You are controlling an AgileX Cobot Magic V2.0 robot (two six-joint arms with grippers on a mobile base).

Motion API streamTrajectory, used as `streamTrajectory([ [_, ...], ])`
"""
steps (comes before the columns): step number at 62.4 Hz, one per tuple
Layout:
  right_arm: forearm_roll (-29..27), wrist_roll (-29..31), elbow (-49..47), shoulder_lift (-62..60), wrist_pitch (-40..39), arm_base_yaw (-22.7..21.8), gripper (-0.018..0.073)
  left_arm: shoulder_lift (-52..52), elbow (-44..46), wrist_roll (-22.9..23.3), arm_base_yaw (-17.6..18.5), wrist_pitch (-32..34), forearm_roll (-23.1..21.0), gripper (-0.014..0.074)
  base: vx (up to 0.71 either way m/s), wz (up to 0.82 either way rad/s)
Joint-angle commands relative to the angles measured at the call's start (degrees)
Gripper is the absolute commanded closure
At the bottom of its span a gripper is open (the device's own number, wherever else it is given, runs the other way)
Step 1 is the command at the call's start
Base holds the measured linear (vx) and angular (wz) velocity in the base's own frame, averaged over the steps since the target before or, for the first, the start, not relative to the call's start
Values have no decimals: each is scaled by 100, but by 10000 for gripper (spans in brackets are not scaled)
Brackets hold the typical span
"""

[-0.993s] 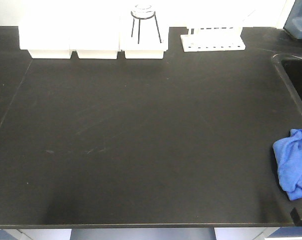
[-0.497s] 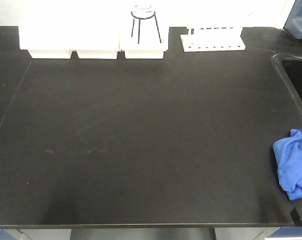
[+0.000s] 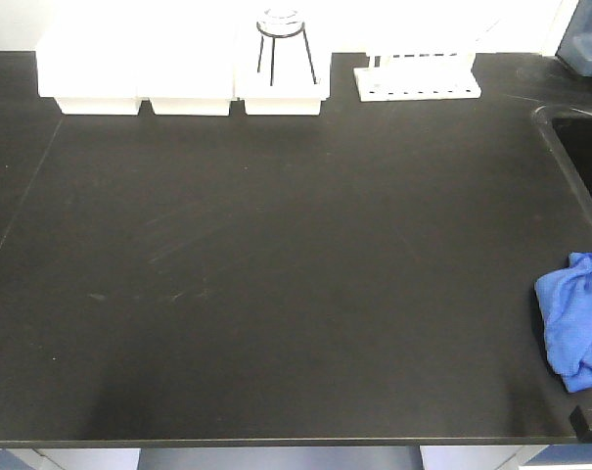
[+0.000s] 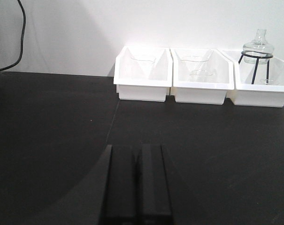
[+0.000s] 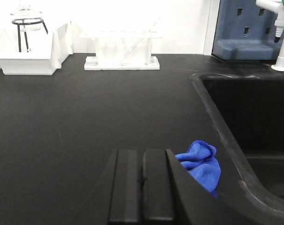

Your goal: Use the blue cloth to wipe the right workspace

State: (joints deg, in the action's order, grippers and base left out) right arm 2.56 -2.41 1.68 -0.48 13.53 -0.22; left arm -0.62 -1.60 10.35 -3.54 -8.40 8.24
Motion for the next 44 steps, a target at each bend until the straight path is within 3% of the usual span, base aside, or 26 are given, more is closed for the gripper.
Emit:
streamTrajectory([
  [1,-40,39,113,-63,-826,-22,567,-83,-175,49,20,464,5,602,0,0],
  [14,-522,-29,18,-63,-1985,-22,567,-83,-175,49,20,464,5,602,0,0],
  [19,-734,-37,-363,-57,-1649,-22,565,-83,-175,49,20,464,5,602,0,0],
  [26,-650,91,-1182,170,-525,-27,564,-83,-175,49,20,464,5,602,0,0],
  [34,268,28,-2192,822,213,-27,562,-83,-175,49,20,464,5,602,0,0],
  [44,1567,3,-3004,1829,288,-27,562,-83,-175,49,20,464,5,602,0,0],
])
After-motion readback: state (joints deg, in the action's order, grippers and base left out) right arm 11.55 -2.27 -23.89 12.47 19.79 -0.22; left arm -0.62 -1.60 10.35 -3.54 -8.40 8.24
